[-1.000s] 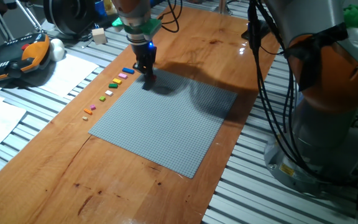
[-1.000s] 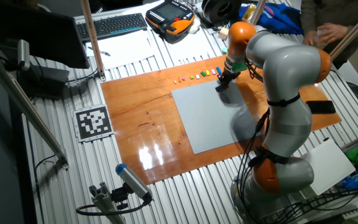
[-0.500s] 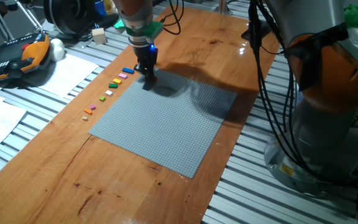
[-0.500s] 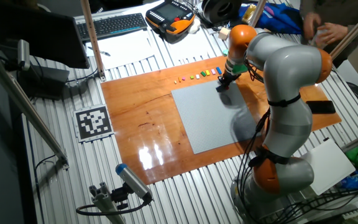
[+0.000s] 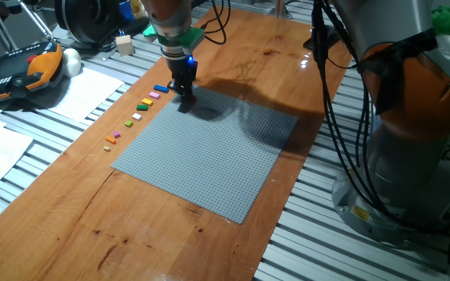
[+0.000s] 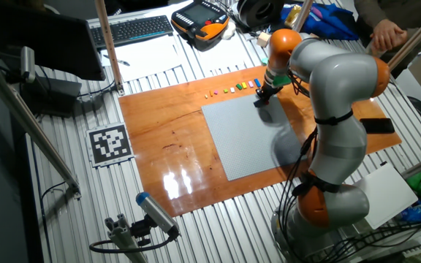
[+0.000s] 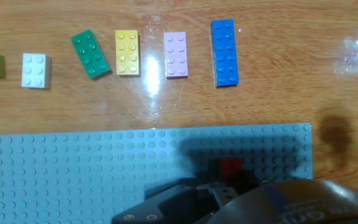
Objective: Stack small Lego blocks one on top of the other
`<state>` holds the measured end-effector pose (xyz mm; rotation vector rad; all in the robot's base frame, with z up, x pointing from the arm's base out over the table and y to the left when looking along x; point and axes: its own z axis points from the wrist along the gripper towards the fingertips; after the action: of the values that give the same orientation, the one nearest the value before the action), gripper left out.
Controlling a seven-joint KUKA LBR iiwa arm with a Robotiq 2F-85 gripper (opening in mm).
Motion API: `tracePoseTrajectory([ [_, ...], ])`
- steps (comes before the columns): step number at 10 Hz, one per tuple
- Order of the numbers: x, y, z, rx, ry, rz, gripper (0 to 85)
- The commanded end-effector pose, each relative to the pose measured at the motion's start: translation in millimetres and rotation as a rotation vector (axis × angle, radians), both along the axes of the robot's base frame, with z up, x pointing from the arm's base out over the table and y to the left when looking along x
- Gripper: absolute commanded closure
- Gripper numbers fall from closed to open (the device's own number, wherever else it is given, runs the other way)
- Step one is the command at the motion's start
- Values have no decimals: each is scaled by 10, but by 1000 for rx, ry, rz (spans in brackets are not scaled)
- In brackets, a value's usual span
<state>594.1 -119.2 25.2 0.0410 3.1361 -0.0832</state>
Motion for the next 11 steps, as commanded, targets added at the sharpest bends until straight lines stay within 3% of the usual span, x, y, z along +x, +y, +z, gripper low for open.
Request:
tracePoseTrajectory([
  [1,-2,5,-2,-1,0,1,850],
  [8,16,16,-11,-21,4,0,850],
  [9,16,16,-9,-21,4,-4,680],
  [11,18,14,-9,-27,2,-6,680],
])
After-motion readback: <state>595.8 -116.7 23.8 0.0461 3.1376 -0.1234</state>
